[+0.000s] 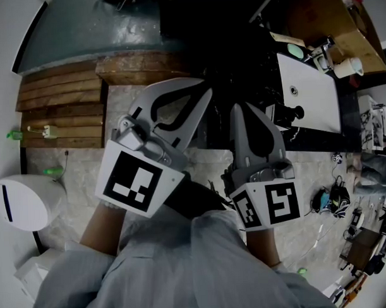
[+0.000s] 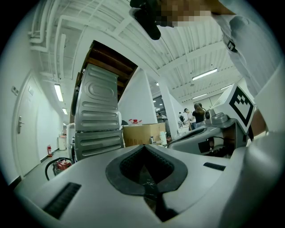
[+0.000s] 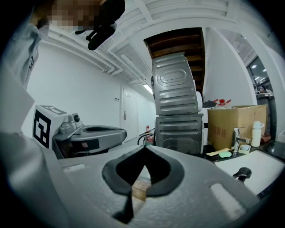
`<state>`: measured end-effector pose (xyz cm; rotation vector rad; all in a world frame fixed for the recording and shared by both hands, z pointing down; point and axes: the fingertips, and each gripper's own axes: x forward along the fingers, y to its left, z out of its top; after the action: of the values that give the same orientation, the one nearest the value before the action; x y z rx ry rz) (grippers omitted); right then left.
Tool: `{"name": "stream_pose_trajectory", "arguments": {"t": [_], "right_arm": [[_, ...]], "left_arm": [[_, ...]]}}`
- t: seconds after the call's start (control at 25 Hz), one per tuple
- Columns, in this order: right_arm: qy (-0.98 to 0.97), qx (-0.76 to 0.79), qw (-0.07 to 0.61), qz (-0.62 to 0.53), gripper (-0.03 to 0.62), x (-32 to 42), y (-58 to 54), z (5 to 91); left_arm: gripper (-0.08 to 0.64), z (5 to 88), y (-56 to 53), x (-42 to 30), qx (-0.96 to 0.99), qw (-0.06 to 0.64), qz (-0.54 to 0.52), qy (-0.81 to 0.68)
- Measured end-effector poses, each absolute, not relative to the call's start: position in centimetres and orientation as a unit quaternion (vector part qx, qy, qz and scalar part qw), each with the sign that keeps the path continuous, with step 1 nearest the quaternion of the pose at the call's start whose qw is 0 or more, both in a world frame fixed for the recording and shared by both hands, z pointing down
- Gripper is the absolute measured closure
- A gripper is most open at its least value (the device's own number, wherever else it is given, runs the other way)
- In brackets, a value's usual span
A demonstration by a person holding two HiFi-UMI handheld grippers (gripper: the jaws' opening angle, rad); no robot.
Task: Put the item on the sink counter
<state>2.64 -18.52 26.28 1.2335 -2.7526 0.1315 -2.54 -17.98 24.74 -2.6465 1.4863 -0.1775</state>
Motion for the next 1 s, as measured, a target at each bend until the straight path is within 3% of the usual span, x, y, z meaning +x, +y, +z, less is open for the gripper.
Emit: {"name": "stream_pose_trajectory", "arguments": {"t": [1.0], "right_arm": [[-0.908, 0.411, 0.065, 0.042, 0.595, 3.7, -18.5, 26.6]], "left_arm": [[0.554, 24.9, -18.3, -1.4, -0.873, 0.039, -0.054, 0.482]]}}
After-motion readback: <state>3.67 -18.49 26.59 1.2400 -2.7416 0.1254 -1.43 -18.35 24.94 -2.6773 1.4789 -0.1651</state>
